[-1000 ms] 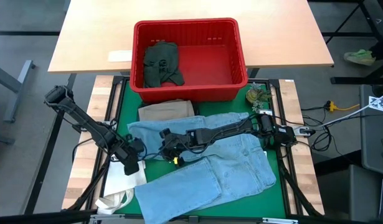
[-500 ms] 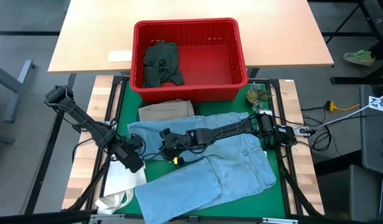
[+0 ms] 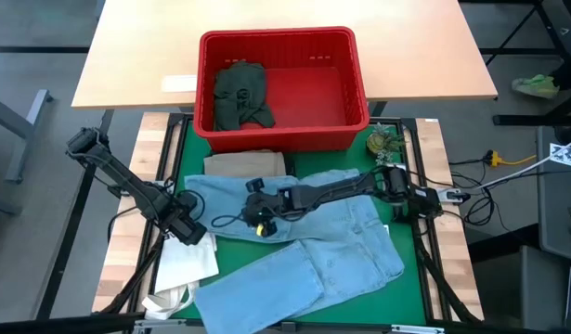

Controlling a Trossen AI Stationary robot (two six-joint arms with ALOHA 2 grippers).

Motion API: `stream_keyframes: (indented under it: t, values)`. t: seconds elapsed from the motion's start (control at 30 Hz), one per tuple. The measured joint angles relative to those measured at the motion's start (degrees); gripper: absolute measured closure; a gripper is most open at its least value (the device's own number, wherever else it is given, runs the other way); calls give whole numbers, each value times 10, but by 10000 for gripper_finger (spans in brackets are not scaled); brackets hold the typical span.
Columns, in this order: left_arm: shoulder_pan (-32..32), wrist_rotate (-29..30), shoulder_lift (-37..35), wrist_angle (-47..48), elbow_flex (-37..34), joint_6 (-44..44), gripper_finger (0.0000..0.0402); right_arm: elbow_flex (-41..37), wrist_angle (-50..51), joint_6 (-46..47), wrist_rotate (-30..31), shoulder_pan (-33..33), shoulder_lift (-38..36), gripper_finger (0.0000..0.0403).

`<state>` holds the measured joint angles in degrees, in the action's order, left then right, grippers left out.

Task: Fold Laundry from Bin
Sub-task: Fold the light blue pants

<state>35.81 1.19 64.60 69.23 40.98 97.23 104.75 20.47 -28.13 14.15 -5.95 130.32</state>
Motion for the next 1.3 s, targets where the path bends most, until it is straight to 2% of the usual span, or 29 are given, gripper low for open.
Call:
stream_keyframes:
  t: [0.2, 0.33, 0.47, 0.57, 0.7, 0.97, 1.13, 1.3]
  values:
    - [0, -30, 0, -7, 2, -2, 384, 1, 72, 39, -40, 31, -1, 290]
    - [0, -39, 0, -6, 2, -3, 371, 1, 87, 42, -62, 48, -1, 290]
    - [0, -76, 0, -15, 1, -6, 368, 1, 103, 43, -79, 64, -1, 290]
    - [0, -99, 0, -29, 1, -56, 367, 1, 109, 43, -92, 68, -1, 290]
    - [0, -80, 0, -48, 1, -119, 366, 1, 102, 36, -97, 68, -1, 290]
    - [0, -35, 0, -71, 1, -124, 360, 83, 213, -9, -99, 61, 1, 290]
    - [0, -26, 0, -69, 1, -123, 318, 133, 265, -41, -66, 30, 0, 290]
    - [0, -27, 0, -69, 1, -123, 276, 148, 299, -54, -42, -11, 0, 290]
